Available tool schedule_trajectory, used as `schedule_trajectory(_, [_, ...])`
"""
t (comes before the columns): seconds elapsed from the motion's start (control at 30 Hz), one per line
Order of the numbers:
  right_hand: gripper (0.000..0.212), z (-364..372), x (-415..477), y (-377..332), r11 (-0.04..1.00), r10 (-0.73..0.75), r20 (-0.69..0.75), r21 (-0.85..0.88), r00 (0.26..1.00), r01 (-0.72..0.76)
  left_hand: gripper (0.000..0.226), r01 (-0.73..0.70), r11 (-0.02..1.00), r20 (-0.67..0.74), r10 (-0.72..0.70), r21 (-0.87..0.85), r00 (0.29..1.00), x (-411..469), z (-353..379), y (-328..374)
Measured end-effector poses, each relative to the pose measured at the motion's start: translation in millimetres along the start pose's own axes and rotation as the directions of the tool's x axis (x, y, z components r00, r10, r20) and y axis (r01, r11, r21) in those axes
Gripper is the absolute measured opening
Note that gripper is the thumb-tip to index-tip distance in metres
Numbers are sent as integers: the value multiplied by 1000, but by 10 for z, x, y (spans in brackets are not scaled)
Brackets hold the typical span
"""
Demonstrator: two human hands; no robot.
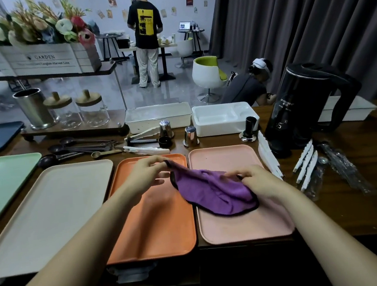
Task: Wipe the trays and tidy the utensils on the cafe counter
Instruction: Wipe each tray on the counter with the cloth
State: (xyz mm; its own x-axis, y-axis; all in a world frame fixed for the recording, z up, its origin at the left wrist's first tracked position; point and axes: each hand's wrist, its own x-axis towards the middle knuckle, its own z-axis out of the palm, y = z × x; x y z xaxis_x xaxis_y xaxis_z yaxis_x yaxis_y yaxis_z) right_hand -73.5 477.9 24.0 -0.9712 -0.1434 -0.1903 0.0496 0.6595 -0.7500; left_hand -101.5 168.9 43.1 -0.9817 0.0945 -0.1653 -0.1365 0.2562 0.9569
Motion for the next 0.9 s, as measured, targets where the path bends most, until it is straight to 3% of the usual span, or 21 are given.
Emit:
schedule_trajectory(0.1, [44, 25, 38, -25, 999, 31, 23, 15, 999, -31, 22, 14, 997, -27, -16, -73, 1000, -8, 31, -55])
schedule_trajectory(0.2, [24, 1, 77, -27, 997, 37, 25, -71, 999, -35, 16, -98, 995, -38, 98, 1, 994, -13, 30, -51])
schedule_trajectory(0.3, [26, -110, 69, -80, 953, -30, -125, -303, 992, -9, 15, -242, 957, -49, 252, 158, 966, 54, -62, -1])
schedule_trajectory(0.37, [24, -233, 34, -150, 945, -70, -271, -327, 960, -24, 15, -292, 928, -85, 318, 230, 944, 120, -189, 67])
schedule_trajectory(0.47, [18, -452, -18, -200, 965, -74, -427, -260, 901, -44, 11, -322, 897, -178, 385, 302, 906, 218, -440, 225])
schedule_trajectory(0.6, [21, -717, -23, -175, 985, -68, -529, -172, 846, -29, 18, -338, 889, -223, 413, 309, 883, 277, -740, 414])
schedule_trajectory(0.77, [8, -867, 12, -175, 994, -96, -572, -101, 815, 46, 25, -313, 894, -222, 392, 321, 893, 315, -930, 522])
schedule_trajectory(0.9, [12, -915, 12, -178, 988, -52, -503, 98, 863, 117, 13, -285, 806, -195, 436, 519, 879, 474, -1102, 449])
